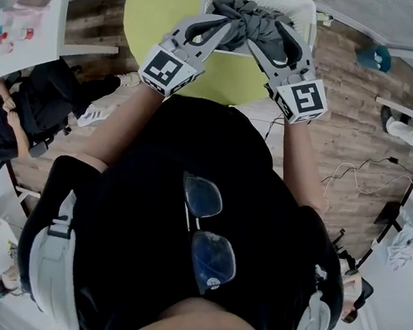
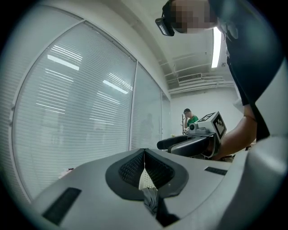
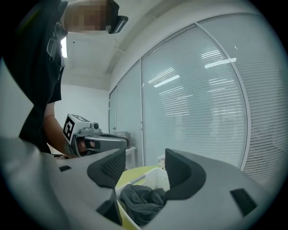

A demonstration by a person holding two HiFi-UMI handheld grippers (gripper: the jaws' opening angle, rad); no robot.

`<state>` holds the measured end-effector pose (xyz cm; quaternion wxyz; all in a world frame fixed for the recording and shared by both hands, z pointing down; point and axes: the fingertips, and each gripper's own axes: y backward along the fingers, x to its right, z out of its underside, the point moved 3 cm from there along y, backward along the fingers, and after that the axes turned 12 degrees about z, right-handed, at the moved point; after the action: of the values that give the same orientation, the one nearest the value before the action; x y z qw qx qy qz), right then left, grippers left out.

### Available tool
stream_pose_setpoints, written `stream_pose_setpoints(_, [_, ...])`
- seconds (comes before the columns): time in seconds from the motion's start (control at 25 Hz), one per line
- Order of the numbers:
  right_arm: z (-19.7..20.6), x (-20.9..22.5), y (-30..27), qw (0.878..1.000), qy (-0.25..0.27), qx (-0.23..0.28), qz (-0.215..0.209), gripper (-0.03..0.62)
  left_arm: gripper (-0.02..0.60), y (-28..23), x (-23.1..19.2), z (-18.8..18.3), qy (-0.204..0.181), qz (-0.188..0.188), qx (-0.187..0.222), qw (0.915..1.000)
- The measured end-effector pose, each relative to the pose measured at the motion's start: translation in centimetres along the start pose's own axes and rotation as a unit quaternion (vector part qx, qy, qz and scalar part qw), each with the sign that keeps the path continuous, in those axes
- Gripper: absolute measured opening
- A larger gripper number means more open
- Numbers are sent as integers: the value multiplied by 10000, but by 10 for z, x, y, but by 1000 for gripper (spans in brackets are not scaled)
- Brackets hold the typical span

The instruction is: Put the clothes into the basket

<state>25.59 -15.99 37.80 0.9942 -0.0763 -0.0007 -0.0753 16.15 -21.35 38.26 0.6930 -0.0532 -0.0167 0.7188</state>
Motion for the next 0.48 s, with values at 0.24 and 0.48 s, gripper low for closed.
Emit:
stream_pose_setpoints(0.24, [-12, 3, 8, 9997, 21, 240, 75, 119, 11, -3, 5, -6, -14, 149, -49, 9999])
stream_pose_setpoints(0.48, [-11, -1, 11, 9995, 79, 312, 47, 26, 11, -3, 11, -3, 21, 230, -33, 9997])
